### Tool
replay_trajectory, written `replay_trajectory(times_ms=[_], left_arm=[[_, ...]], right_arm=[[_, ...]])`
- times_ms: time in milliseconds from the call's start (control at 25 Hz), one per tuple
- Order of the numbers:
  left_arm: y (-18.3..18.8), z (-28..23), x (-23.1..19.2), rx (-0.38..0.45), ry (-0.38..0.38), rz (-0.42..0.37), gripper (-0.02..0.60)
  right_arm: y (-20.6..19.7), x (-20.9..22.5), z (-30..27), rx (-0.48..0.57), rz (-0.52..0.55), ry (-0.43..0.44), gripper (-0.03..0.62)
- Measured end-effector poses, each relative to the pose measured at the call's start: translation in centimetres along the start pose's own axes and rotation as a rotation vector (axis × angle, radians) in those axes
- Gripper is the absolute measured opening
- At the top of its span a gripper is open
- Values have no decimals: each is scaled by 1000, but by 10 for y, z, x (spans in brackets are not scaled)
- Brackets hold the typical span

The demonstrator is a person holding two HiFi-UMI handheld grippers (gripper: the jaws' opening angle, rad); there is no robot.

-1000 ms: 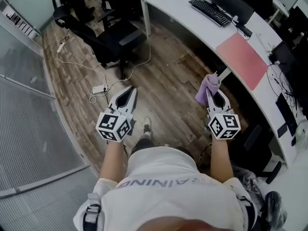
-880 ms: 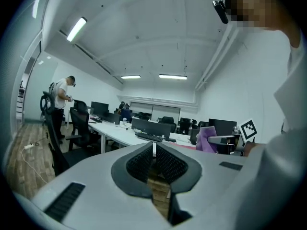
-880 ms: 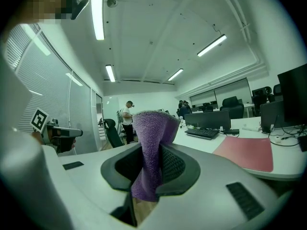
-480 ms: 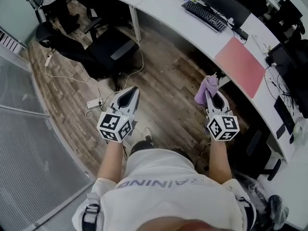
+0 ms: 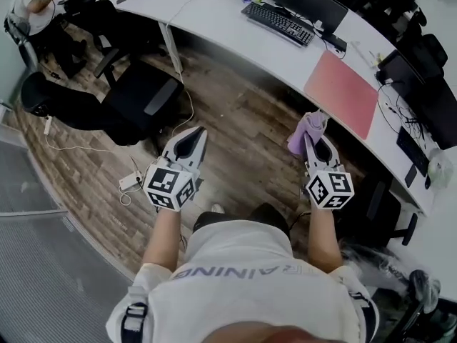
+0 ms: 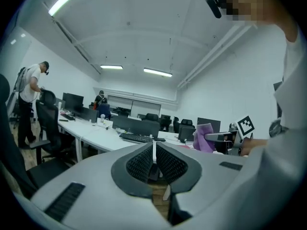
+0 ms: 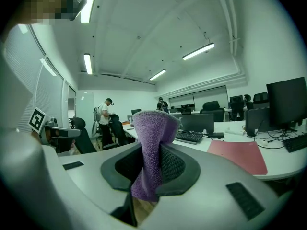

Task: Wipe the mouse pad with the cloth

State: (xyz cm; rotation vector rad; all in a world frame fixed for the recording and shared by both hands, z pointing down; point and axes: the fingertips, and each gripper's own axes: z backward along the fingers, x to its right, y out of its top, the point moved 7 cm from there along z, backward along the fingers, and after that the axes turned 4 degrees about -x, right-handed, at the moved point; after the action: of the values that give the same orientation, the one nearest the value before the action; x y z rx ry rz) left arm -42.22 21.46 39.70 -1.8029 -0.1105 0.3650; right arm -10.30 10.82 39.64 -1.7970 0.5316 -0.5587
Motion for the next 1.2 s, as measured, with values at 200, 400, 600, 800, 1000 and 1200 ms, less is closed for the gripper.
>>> replay_trajectory(times_ms=[200, 400, 600, 800, 1000, 1200], left_arm=[[5, -56, 7, -29, -88, -14, 43], [20, -126, 35, -38, -139, -44, 43], [37, -205, 75, -43, -164, -52, 43], [54, -288, 125, -47, -184, -71, 43], [58, -353, 167, -74, -200, -86, 43], [60, -400, 189, -103, -215, -95, 43]], right_arm=[[0, 46, 1, 8, -41, -102, 98], [2, 113, 0, 31, -80, -161, 98], [15, 195, -5, 44, -99, -180, 98], [25, 288, -7, 53, -113, -198, 98], [26, 362, -9, 51, -133, -203, 98], [25, 402, -16, 47, -120, -189, 98]])
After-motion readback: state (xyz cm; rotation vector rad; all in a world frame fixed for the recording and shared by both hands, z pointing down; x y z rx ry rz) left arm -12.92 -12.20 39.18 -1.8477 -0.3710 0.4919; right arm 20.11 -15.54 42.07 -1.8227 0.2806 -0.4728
